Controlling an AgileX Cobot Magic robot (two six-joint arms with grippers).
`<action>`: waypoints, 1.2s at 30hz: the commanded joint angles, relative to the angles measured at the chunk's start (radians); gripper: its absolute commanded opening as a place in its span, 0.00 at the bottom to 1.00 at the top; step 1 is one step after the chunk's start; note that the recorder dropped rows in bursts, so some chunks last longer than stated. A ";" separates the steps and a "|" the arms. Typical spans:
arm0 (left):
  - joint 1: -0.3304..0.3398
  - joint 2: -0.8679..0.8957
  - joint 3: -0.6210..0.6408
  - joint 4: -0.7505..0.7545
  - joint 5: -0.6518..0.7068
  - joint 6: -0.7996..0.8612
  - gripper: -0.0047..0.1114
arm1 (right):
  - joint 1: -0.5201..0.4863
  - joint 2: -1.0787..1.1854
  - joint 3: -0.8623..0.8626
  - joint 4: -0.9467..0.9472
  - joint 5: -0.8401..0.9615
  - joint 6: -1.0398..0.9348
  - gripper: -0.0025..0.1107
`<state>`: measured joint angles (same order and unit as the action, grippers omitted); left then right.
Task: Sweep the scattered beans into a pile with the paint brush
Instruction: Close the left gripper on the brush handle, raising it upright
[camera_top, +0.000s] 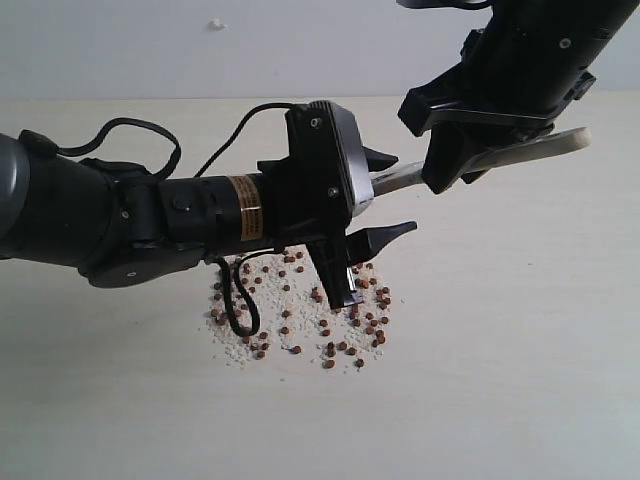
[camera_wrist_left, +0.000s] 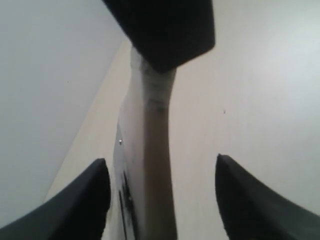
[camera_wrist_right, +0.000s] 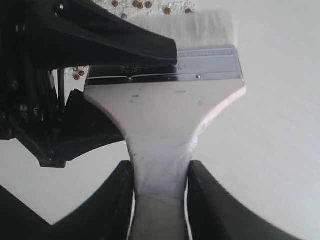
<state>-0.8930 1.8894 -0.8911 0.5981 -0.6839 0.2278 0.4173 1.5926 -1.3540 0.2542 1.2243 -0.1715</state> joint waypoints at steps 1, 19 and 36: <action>-0.003 -0.001 -0.007 -0.041 -0.015 0.003 0.36 | 0.002 -0.010 -0.010 0.008 -0.003 -0.010 0.02; -0.001 -0.001 -0.007 -0.053 0.000 -0.094 0.04 | 0.002 -0.010 -0.121 0.060 -0.003 -0.120 0.59; 0.313 -0.001 -0.074 0.491 -0.199 -0.844 0.04 | 0.002 -0.153 -0.163 0.195 -0.296 -0.408 0.68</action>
<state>-0.6393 1.8918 -0.9310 0.9128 -0.7498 -0.4060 0.4189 1.4583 -1.5118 0.3802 0.9474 -0.5140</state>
